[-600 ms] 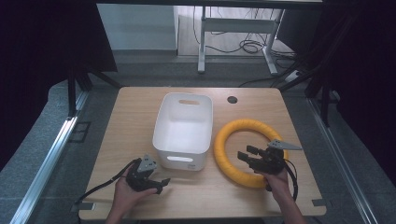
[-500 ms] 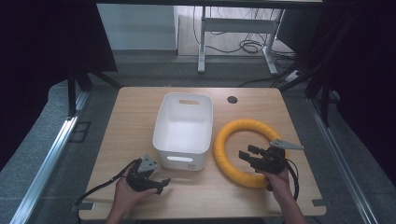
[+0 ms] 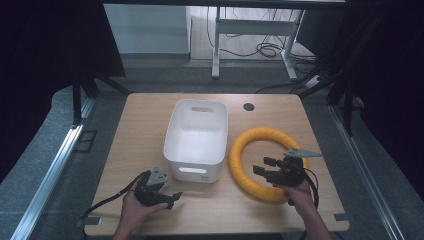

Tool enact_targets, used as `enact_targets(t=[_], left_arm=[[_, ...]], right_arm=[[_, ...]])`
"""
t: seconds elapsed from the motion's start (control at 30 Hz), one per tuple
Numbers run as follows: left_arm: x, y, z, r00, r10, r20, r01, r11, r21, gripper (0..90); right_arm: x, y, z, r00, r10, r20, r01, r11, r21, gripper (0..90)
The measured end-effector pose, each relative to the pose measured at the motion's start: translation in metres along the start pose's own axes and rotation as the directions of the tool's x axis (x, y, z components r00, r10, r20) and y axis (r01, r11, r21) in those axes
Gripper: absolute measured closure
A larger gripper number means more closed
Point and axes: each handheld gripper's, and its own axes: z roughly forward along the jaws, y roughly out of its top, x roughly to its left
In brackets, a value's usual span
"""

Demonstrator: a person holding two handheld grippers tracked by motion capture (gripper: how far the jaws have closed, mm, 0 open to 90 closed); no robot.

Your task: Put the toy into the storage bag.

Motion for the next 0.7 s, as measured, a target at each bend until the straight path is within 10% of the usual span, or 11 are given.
enact_targets(t=[0.43, 0.7], left_arm=[[0.008, 0.004, -0.002, 0.9999, -0.012, 0.002, 0.012, 0.9997, -0.021, 15.6], [0.008, 0.004, -0.003, 0.9999, -0.016, 0.001, 0.016, 0.9996, -0.023, 15.6]], right_arm=[[0.022, 0.023, 0.024, 0.9896, -0.143, 0.012, 0.136, 0.9620, 0.236, 32.3], [0.038, 0.037, 0.041, 0.9806, -0.193, -0.033, 0.192, 0.9127, 0.361, 32.9]])
